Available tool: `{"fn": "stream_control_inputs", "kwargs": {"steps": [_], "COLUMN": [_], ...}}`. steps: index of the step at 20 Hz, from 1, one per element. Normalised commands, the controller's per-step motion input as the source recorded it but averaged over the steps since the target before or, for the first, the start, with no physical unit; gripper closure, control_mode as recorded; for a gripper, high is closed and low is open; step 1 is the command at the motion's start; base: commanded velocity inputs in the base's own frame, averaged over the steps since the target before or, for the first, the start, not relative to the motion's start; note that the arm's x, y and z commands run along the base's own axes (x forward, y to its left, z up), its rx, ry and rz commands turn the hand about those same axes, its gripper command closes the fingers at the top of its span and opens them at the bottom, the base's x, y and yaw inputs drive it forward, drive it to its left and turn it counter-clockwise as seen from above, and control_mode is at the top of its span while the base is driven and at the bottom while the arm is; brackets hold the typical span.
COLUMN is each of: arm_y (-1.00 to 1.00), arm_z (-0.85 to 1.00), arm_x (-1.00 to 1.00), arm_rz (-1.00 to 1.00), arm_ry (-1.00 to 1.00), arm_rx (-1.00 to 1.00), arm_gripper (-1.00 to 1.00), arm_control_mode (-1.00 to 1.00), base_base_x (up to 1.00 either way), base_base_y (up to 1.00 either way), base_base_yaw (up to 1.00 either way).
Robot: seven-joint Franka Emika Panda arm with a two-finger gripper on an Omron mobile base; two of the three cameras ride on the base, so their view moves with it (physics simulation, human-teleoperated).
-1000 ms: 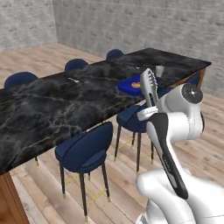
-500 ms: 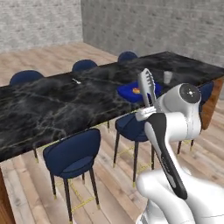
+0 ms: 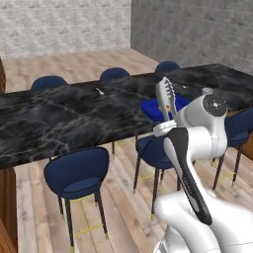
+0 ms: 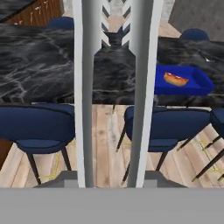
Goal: Take the tongs from the drawer on the right and place them on the dining counter next to the tray containing the hot dog.
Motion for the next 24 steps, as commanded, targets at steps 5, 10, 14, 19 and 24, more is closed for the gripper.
{"fn": "stream_control_inputs", "kwargs": {"steps": [5,10,14,19,24], "arm_y": [0.00,0.00,0.00,0.00,0.00], "arm_z": [0.00,0.00,0.00,0.00,0.00], "arm_x": [0.00,0.00,0.00,0.00,0.00], "arm_rz": [0.00,0.00,0.00,0.00,0.00], "arm_ry": [0.00,0.00,0.00,0.00,0.00], "arm_rx": [0.00,0.00,0.00,0.00,0.00], "arm_gripper": [1.00,1.00,1.00,1.00,1.00], "arm_control_mode": [1.00,1.00,1.00,1.00,1.00], "base_base_x": [0.18,0.59,0.67,0.73,0.70], "base_base_y": [-0.63,-0.48,-0.32,-0.12,-0.10], "base_base_yaw": [0.25,0.18,0.14,0.12,0.13]}}
